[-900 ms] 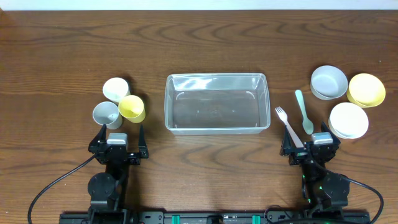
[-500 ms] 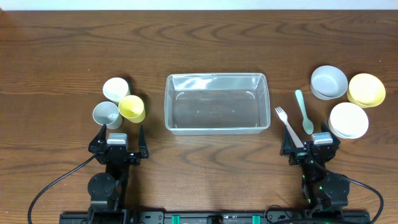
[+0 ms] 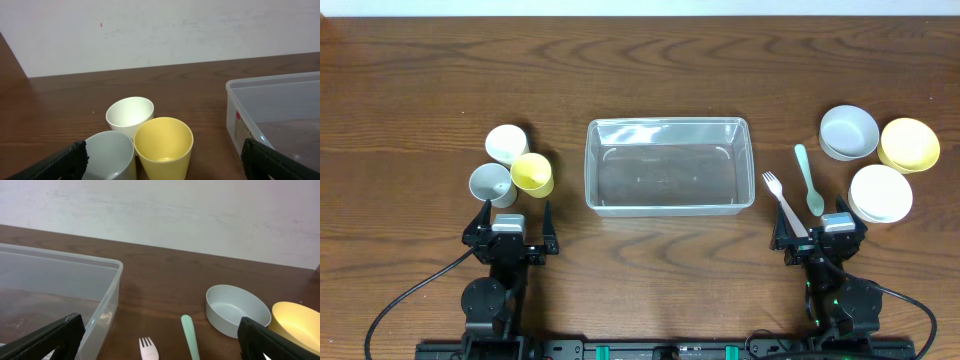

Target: Pack container

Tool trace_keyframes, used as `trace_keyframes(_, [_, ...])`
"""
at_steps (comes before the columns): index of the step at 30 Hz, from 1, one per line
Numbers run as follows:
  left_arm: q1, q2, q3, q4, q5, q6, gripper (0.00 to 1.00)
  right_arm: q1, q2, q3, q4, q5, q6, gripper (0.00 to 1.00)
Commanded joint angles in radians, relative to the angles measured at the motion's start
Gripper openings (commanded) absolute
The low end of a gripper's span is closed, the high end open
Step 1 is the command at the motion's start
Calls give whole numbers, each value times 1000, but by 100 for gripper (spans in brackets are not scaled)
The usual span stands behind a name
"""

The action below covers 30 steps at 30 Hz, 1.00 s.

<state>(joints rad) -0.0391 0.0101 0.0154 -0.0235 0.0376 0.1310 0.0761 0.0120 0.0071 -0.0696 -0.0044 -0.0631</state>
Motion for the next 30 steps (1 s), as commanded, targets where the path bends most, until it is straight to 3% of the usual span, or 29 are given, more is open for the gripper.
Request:
trace_keyframes(1, [6, -6, -11, -48, -30, -2, 98, 10, -6, -2, -4, -3, -13, 99])
trace_keyframes(27, [6, -6, -11, -47, -30, -2, 98, 10, -6, -2, -5, -4, -12, 99])
trace_keyframes(30, [6, -6, -11, -48, -30, -12, 98, 10, -5, -2, -5, -2, 51, 99])
